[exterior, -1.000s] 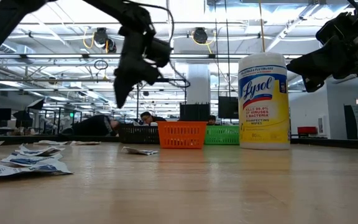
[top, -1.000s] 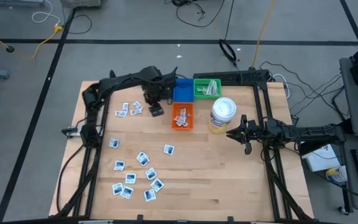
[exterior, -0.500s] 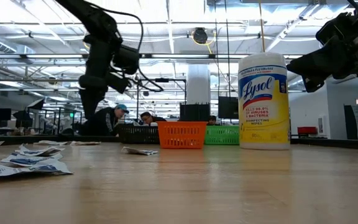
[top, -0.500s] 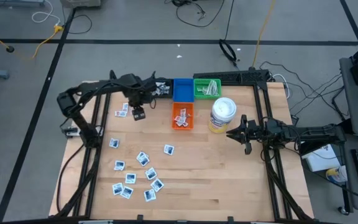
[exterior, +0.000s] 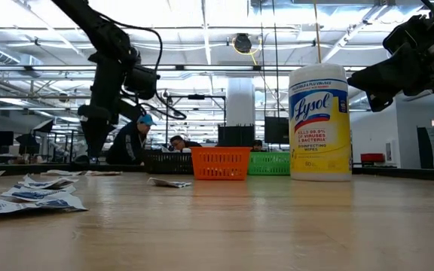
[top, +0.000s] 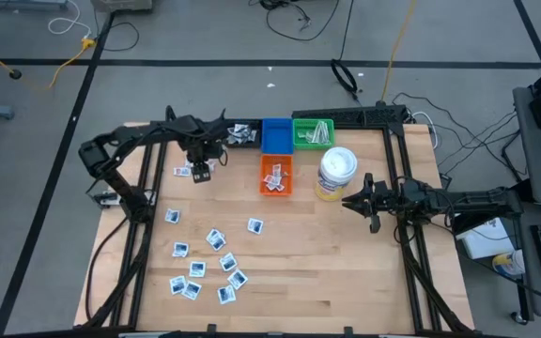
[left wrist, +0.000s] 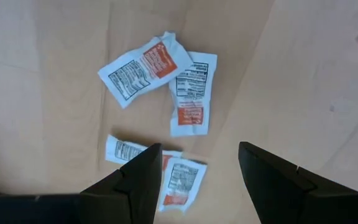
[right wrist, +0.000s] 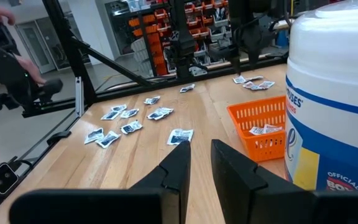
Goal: Pick & Place First Aid Supplies
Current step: Put the orange ointment pack into the orange bin
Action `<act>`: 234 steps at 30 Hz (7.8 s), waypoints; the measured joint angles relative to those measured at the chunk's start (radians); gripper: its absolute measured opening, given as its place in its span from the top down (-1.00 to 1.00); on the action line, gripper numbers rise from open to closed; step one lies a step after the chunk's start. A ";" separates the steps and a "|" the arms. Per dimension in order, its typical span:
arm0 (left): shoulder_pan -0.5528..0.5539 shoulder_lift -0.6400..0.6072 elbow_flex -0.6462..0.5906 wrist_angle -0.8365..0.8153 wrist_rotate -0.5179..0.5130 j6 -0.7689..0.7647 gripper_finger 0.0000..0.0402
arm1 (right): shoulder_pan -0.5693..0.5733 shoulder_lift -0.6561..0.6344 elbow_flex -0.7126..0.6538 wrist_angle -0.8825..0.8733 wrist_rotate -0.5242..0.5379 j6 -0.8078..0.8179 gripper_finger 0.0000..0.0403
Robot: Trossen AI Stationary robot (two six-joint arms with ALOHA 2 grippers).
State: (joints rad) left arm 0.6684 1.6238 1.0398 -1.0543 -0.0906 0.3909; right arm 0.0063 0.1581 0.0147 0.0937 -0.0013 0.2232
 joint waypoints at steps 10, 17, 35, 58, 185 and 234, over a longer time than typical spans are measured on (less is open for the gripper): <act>0.000 0.001 -0.106 0.158 0.002 -0.031 -0.09 | 0.000 0.000 0.000 0.000 0.000 0.000 0.71; 0.004 0.001 -0.154 0.263 0.003 -0.029 -0.09 | 0.000 0.000 0.000 0.000 0.000 0.000 0.71; 0.028 0.040 -0.161 0.258 0.090 -0.037 0.13 | 0.000 0.000 0.000 0.000 0.000 0.000 0.71; -0.012 -0.152 0.015 -0.125 0.099 -0.124 0.97 | 0.000 0.000 0.000 0.000 0.000 0.000 0.71; 0.022 0.123 0.428 -0.049 0.111 -1.183 -0.34 | 0.000 0.000 0.000 0.000 0.000 0.000 0.71; 0.107 0.156 0.014 0.194 -0.011 -1.337 -0.01 | 0.000 0.000 0.000 0.000 0.000 0.000 0.71</act>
State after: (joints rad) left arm 0.7753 1.7802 1.0542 -0.8604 -0.1017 -0.9462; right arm 0.0067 0.1585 0.0143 0.0935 -0.0013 0.2234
